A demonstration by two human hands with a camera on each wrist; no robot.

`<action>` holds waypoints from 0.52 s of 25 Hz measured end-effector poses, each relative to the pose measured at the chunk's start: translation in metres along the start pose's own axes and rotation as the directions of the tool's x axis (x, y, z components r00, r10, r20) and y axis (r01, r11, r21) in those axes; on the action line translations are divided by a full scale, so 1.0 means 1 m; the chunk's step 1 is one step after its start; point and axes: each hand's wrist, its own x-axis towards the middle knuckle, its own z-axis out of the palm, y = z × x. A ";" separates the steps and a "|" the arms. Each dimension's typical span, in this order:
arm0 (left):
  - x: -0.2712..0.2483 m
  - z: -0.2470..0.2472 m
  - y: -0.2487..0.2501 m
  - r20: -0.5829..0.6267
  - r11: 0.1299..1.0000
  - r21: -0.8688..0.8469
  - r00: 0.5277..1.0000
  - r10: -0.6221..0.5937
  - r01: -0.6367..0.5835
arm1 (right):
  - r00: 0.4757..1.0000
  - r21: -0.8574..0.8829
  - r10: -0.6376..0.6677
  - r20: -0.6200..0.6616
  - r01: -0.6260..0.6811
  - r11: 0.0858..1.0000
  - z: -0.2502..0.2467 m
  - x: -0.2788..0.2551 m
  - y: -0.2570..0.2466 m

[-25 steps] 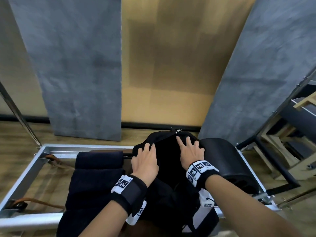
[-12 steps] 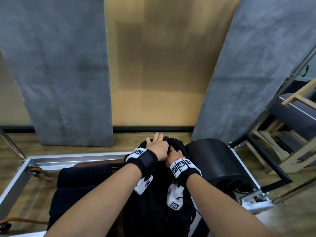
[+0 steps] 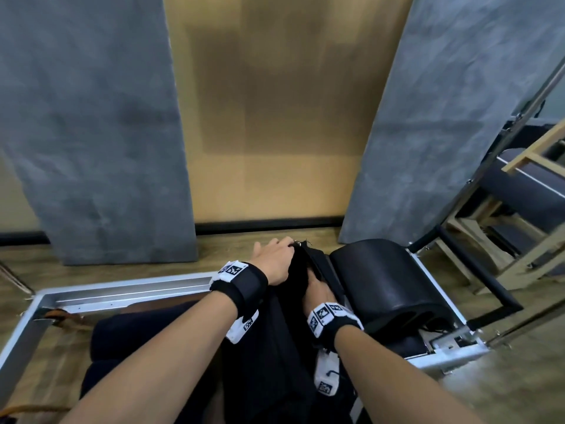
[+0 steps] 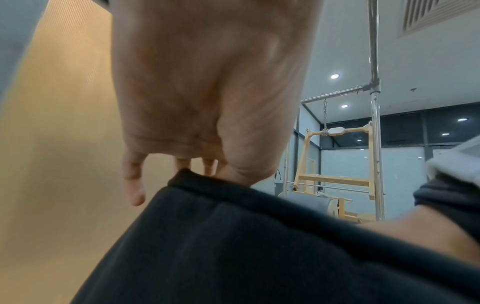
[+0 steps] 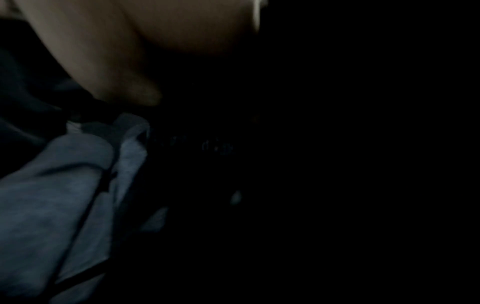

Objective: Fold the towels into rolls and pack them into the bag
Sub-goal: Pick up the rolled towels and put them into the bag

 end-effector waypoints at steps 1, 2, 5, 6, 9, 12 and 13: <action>-0.002 0.000 -0.003 -0.027 1.000 0.000 1.000 0.003 -0.003 | 0.998 -0.024 -0.054 -0.036 0.053 0.998 -0.004 0.001 0.007; -0.004 0.001 -0.005 -0.050 1.000 -0.006 0.999 0.003 -0.004 | 0.992 -0.061 -0.098 -0.076 0.093 0.994 -0.008 0.002 0.015; -0.008 0.010 -0.003 -0.110 0.999 -0.046 0.994 -0.011 0.006 | 0.999 -0.087 -0.048 -0.013 0.047 0.995 -0.004 0.000 0.021; -0.009 0.014 0.000 -0.123 0.998 -0.061 0.992 -0.027 0.019 | 0.995 -0.115 0.018 0.101 -0.007 0.993 0.001 -0.001 0.021; -0.014 0.030 0.006 -0.062 0.995 -0.079 0.995 -0.074 0.069 | 0.951 -0.201 0.147 0.273 -0.092 0.975 0.007 0.001 0.020; -0.023 0.039 0.009 -0.004 0.990 -0.093 0.994 -0.111 0.110 | 0.955 -0.229 0.221 0.199 -0.174 0.958 -0.006 0.004 0.024; -0.025 0.040 0.009 -0.016 0.988 -0.102 0.993 -0.118 0.116 | 0.953 -0.260 0.247 0.177 -0.197 0.945 -0.009 0.003 0.027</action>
